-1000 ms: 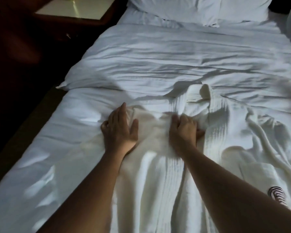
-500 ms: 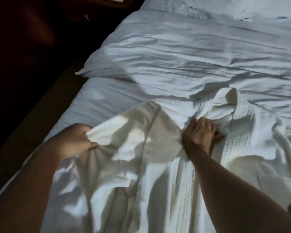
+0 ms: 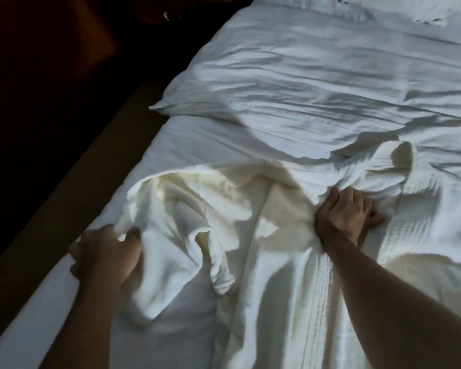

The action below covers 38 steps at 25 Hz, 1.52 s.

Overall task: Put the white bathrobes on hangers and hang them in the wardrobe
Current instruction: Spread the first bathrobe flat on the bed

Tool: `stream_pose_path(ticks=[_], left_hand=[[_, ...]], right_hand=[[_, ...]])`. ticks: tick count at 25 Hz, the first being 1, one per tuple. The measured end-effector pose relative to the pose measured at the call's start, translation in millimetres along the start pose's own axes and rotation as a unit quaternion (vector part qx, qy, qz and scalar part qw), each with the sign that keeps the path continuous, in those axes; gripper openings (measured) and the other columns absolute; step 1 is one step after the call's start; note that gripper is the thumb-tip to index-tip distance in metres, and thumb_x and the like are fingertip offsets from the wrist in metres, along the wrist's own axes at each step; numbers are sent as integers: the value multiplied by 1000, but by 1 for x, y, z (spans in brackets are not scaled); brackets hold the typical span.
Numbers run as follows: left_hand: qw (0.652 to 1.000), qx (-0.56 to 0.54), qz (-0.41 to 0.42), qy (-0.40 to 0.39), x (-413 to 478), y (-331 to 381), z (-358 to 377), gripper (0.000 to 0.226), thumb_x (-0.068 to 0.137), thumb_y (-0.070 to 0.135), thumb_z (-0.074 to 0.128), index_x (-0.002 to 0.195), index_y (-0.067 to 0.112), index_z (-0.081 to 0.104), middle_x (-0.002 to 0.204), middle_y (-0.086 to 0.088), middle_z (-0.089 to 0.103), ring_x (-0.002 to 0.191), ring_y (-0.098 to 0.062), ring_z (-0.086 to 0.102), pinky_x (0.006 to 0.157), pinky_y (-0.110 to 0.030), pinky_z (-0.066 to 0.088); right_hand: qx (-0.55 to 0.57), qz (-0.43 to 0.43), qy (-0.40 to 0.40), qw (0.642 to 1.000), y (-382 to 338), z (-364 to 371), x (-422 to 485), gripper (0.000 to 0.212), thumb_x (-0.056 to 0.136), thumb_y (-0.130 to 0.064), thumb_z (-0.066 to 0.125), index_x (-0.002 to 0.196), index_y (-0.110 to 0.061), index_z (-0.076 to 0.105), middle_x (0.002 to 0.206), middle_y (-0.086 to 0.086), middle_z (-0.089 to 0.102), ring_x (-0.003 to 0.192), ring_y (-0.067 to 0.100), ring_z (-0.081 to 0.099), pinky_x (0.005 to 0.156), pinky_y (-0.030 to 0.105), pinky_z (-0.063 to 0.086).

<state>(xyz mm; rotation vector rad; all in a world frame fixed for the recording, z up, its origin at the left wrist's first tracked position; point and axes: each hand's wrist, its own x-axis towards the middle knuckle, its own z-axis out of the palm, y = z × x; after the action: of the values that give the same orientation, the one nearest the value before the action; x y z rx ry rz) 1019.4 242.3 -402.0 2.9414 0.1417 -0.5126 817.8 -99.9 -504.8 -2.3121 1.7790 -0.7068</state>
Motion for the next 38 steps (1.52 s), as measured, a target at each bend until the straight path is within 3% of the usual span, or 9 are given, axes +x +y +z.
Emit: stream_pose_path(ticks=[4, 8, 12, 15, 19, 24, 27, 32, 38], left_hand=[[984, -130, 114, 51, 56, -12, -6, 36, 97, 36, 63, 121, 9, 59, 115, -28, 59, 111, -48, 57, 91, -49, 46], [959, -238, -80, 131, 185, -108, 16, 105, 55, 95, 61, 143, 40, 40, 146, -12, 46, 126, -47, 51, 95, -65, 45], [990, -125, -62, -6, 38, -24, -17, 69, 93, 60, 55, 142, 12, 49, 140, -24, 49, 127, -47, 47, 103, -58, 41], [984, -171, 4, 47, 31, -15, 4, 52, 96, 33, 63, 142, 16, 47, 139, -19, 54, 128, -41, 51, 104, -60, 45], [974, -197, 5, 115, 63, -57, -22, 58, 88, 1, 64, 143, 14, 52, 137, -21, 58, 124, -44, 56, 101, -58, 50], [996, -19, -86, 30, 79, -84, -32, 86, 76, 10, 75, 152, 30, 38, 152, -19, 31, 131, -52, 37, 103, -67, 40], [988, -29, 86, 129, 53, -23, -14, 81, 78, 16, 73, 150, 30, 38, 152, -13, 33, 134, -44, 36, 105, -65, 37], [876, -163, 431, 145, 20, 108, 30, 38, 88, 30, 59, 122, 15, 67, 119, -6, 66, 115, -30, 60, 91, -50, 51], [862, -33, 495, 105, 23, 184, 49, 27, 96, 40, 51, 98, 20, 69, 96, -7, 70, 98, -37, 60, 83, -43, 41]], right_hand=[[-2, 2, -6, 1000, 1, 1, 2, 34, 101, -31, 42, 86, -3, 56, 95, 25, 62, 95, 44, 52, 92, 57, 41], [-15, 6, 1, 1000, 3, 2, 2, 34, 100, -32, 40, 89, -5, 56, 101, 23, 62, 102, 43, 51, 97, 57, 34], [-56, 12, -10, 998, 2, 0, 0, 30, 100, -31, 42, 89, -6, 55, 102, 22, 61, 107, 41, 49, 105, 68, 25], [-51, 13, -11, 999, 3, 4, 0, 35, 100, -35, 39, 90, -6, 55, 103, 23, 61, 107, 43, 50, 106, 72, 26], [-28, 15, -13, 999, 4, 4, 0, 40, 100, -38, 34, 89, -4, 54, 102, 26, 60, 104, 44, 50, 101, 65, 35], [-34, 19, 1, 999, 3, 4, 0, 37, 100, -35, 38, 87, -4, 55, 100, 24, 62, 103, 44, 51, 99, 62, 33], [-32, 21, -3, 999, 1, 6, -1, 36, 99, -34, 39, 87, -5, 56, 102, 23, 62, 106, 43, 50, 102, 63, 28], [-22, 18, -4, 1000, 0, 3, 0, 38, 96, -39, 33, 86, -10, 55, 100, 19, 63, 104, 40, 51, 101, 62, 30], [-24, 3, 9, 1000, 2, 2, 1, 34, 96, -40, 36, 82, -15, 55, 96, 12, 64, 101, 36, 52, 99, 59, 30]])
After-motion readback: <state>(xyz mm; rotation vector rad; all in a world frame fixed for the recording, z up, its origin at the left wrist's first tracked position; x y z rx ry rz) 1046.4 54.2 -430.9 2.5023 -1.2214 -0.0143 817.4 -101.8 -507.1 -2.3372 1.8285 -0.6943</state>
